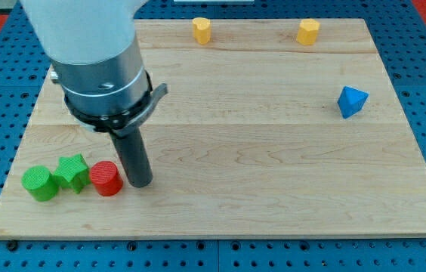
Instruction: Push the blue triangle to the left and down
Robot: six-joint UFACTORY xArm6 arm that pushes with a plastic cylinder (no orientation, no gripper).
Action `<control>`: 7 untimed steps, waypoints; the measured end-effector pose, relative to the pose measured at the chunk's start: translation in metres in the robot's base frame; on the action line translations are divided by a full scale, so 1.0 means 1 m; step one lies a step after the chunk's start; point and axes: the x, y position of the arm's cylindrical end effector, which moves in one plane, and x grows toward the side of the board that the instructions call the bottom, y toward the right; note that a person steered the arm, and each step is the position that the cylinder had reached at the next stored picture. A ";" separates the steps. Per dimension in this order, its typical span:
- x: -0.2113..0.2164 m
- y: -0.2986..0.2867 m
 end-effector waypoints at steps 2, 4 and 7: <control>0.002 0.118; -0.051 0.369; -0.121 0.333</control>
